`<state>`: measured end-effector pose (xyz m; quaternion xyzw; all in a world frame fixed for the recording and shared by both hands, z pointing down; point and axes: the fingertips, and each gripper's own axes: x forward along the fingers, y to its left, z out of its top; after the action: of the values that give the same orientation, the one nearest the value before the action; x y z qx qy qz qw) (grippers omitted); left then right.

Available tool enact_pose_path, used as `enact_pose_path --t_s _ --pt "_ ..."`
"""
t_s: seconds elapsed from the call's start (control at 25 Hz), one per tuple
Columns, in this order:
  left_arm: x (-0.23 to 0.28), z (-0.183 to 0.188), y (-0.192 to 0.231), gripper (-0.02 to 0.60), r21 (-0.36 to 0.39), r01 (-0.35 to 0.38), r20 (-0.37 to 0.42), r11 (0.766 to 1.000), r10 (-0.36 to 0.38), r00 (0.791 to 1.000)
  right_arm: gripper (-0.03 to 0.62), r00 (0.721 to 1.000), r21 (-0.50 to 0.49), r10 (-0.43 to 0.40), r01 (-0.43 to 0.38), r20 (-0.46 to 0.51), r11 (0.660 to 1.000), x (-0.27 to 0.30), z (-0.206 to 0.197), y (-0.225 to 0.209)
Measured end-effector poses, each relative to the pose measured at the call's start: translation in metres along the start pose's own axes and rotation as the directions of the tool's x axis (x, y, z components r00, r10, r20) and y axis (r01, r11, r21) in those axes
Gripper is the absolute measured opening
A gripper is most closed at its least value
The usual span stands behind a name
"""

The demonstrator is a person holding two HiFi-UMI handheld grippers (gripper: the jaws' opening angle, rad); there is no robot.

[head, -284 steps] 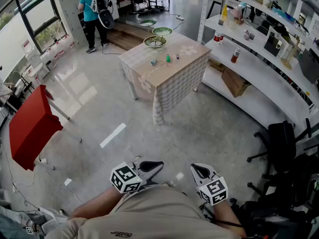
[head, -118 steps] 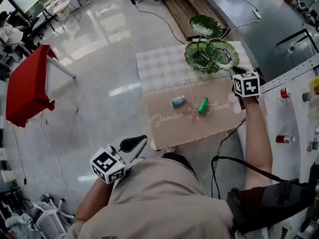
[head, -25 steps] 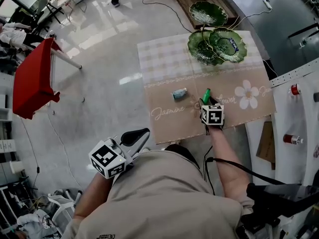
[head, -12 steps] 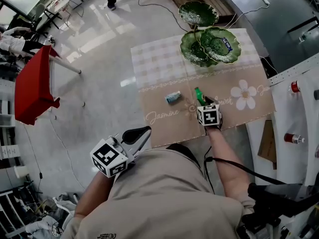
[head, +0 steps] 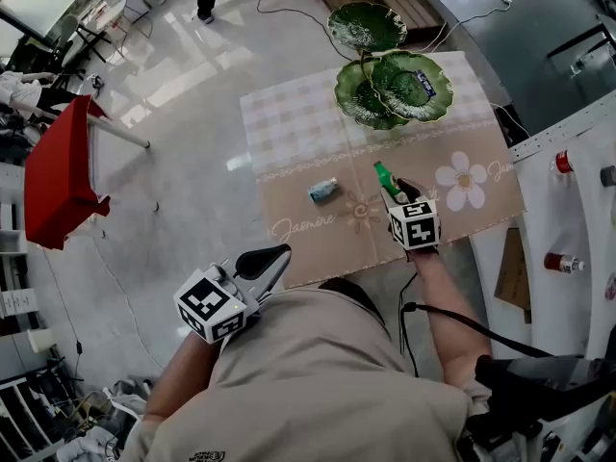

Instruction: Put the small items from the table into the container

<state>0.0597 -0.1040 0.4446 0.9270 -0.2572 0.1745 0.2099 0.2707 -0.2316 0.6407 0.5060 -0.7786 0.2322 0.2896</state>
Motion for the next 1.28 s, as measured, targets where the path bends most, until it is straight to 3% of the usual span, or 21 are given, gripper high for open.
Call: enact_pose_path --t_s 0.32,0.6,1.0,1.28 --pt "0.013 0.002 -0.01 0.008 -0.001 0.029 0.013 1.0 -0.029 1.0 0.17 0.992 -0.044 0.081 -0.077 0.101 0.996 -0.064 0.06 0.001" --pt "0.022 0.005 -0.016 0.008 -0.004 0.049 0.027 0.999 -0.049 0.998 0.17 0.984 -0.083 0.083 -0.07 0.159 0.994 -0.098 0.106 -0.017" --pt "0.016 0.001 -0.009 0.008 -0.024 0.015 0.041 1.0 -0.014 0.999 0.17 0.981 -0.088 0.003 0.015 0.193 0.996 -0.078 0.164 -0.07" --pt "0.005 -0.003 0.002 0.008 -0.052 -0.033 0.044 0.998 0.035 0.998 0.17 0.987 -0.107 -0.026 0.043 0.162 0.993 -0.042 0.192 -0.094"
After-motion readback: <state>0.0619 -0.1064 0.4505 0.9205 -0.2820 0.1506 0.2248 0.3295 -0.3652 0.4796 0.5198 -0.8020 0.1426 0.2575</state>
